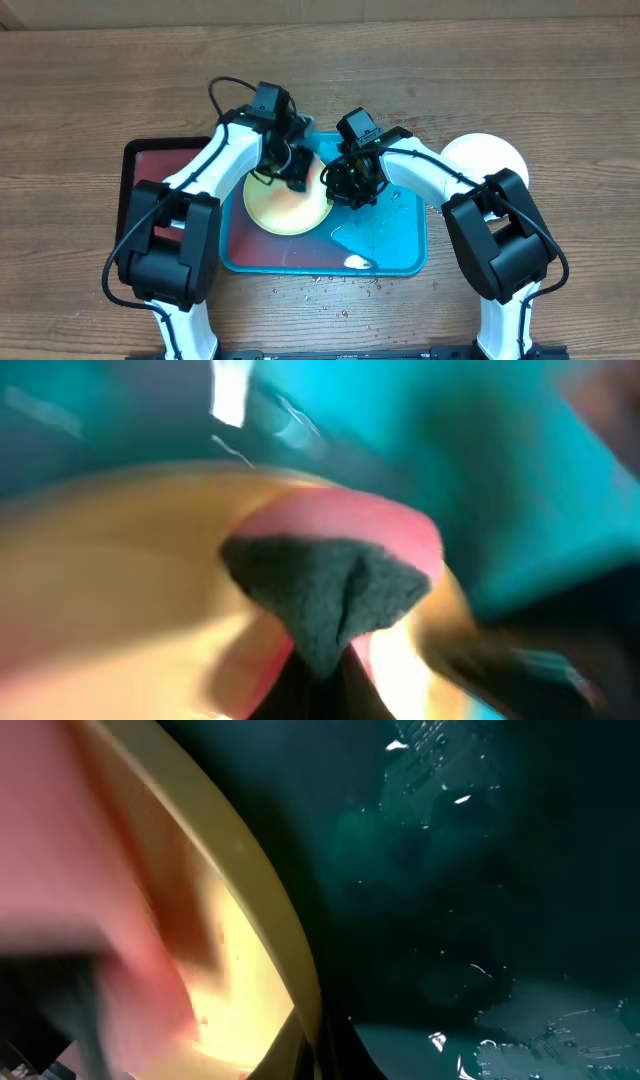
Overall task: Clean dirty plates on tray and stack at the side
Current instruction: 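Scrub the yellow plate with the sponge while right gripper holds its rim, then lift the yellow plate with the right gripper, raise left arm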
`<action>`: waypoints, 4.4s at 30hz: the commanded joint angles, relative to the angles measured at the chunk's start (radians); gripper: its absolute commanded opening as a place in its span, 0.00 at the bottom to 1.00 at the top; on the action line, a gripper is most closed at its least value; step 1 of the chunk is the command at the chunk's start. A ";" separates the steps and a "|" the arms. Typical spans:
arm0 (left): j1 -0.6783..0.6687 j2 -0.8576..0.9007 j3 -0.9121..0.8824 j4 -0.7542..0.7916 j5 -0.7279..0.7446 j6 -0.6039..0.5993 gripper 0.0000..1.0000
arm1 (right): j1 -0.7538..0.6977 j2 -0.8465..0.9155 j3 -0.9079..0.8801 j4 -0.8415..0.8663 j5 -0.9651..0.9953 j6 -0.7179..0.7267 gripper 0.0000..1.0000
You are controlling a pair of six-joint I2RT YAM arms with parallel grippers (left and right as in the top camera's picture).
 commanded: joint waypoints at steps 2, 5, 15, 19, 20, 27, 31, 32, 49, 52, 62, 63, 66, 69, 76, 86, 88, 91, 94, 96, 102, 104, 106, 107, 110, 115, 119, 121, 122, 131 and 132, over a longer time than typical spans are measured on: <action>-0.021 0.023 0.007 -0.090 0.143 0.138 0.04 | 0.006 0.025 -0.008 -0.002 0.029 -0.022 0.04; -0.018 0.023 0.007 -0.108 0.117 0.137 0.04 | 0.006 0.025 -0.008 -0.002 0.029 -0.022 0.04; -0.010 0.023 0.007 0.108 -0.593 -0.323 0.04 | 0.010 0.025 -0.008 -0.003 0.029 -0.026 0.04; -0.011 0.023 0.007 0.056 -0.853 -0.481 0.04 | 0.010 0.025 -0.008 -0.003 0.029 -0.026 0.04; -0.011 0.023 0.007 0.024 -0.875 -0.488 0.04 | 0.010 0.025 -0.008 -0.003 0.029 -0.026 0.04; -0.013 0.023 0.007 -0.205 -0.592 -0.325 0.04 | 0.010 0.025 -0.008 0.000 0.029 -0.026 0.04; -0.013 0.023 0.007 -0.268 -0.095 -0.024 0.04 | 0.010 0.025 -0.008 0.001 0.029 -0.026 0.04; -0.013 0.023 0.007 -0.271 0.004 0.034 0.04 | 0.010 0.025 -0.008 0.002 0.029 -0.026 0.04; 0.003 0.023 0.007 0.021 -0.705 -0.441 0.05 | 0.010 0.025 -0.008 -0.001 0.029 -0.026 0.04; 0.016 0.023 0.007 -0.098 -0.831 -0.491 0.04 | 0.010 0.025 -0.008 0.000 0.029 -0.026 0.04; 0.019 0.023 0.007 -0.273 -0.207 -0.162 0.04 | 0.010 0.025 -0.008 0.003 0.029 -0.026 0.04; 0.018 0.023 0.007 -0.274 -0.083 -0.094 0.04 | 0.010 0.025 -0.008 0.003 0.029 -0.026 0.04; 0.011 0.023 0.007 -0.267 0.170 0.015 0.04 | 0.010 0.025 -0.008 0.003 0.029 -0.026 0.04; 0.006 0.023 0.007 -0.231 0.211 0.025 0.04 | 0.010 0.025 -0.008 0.003 0.029 -0.026 0.04; 0.048 0.020 0.124 -0.209 0.138 -0.054 0.04 | 0.010 0.025 -0.008 0.002 0.029 -0.026 0.04; 0.212 0.012 0.529 -0.387 -0.041 -0.197 0.04 | 0.010 0.025 -0.008 0.011 0.029 -0.026 0.06; 0.231 0.012 0.548 -0.397 -0.041 -0.196 0.04 | 0.011 0.025 -0.008 0.019 0.029 -0.018 0.11; 0.242 0.012 0.546 -0.408 -0.054 -0.196 0.04 | 0.021 0.025 -0.008 0.038 0.039 -0.014 0.12; 0.243 0.012 0.539 -0.418 -0.071 -0.194 0.04 | 0.035 0.025 -0.008 0.042 0.086 0.028 0.04; 0.243 0.012 0.539 -0.430 -0.072 -0.187 0.04 | 0.039 0.024 -0.008 0.042 0.090 0.028 0.04; 0.245 0.007 0.544 -0.482 -0.066 -0.159 0.04 | 0.034 -0.050 -0.005 -0.021 0.179 0.027 0.04; 0.247 -0.006 0.555 -0.509 -0.066 -0.143 0.04 | 0.034 -0.119 -0.005 -0.064 0.286 0.027 0.04; 0.254 -0.025 0.569 -0.531 -0.067 -0.133 0.04 | 0.035 -0.201 -0.005 -0.098 0.386 0.007 0.04; 0.257 -0.040 0.576 -0.541 -0.067 -0.131 0.04 | 0.039 -0.245 -0.005 -0.112 0.431 -0.009 0.04; 0.271 -0.099 0.578 -0.549 -0.067 -0.131 0.04 | 0.048 -0.360 -0.005 -0.150 0.559 -0.023 0.04; 0.304 -0.216 0.578 -0.557 -0.086 -0.132 0.04 | 0.071 -0.471 -0.005 -0.219 0.743 -0.052 0.04; 0.341 -0.271 0.578 -0.576 -0.095 -0.131 0.04 | 0.111 -0.484 -0.005 -0.269 0.863 -0.051 0.04; 0.361 -0.285 0.578 -0.582 -0.113 -0.131 0.04 | 0.151 -0.484 -0.005 -0.284 0.942 -0.044 0.04; 0.371 -0.286 0.578 -0.583 -0.133 -0.132 0.04 | 0.183 -0.484 -0.005 -0.283 1.002 -0.043 0.04; 0.387 -0.258 0.574 -0.616 -0.193 -0.132 0.04 | 0.462 -0.484 -0.005 -0.278 1.508 -0.014 0.04; 0.387 -0.256 0.571 -0.616 -0.193 -0.132 0.04 | 0.481 -0.484 -0.005 -0.278 1.543 -0.014 0.04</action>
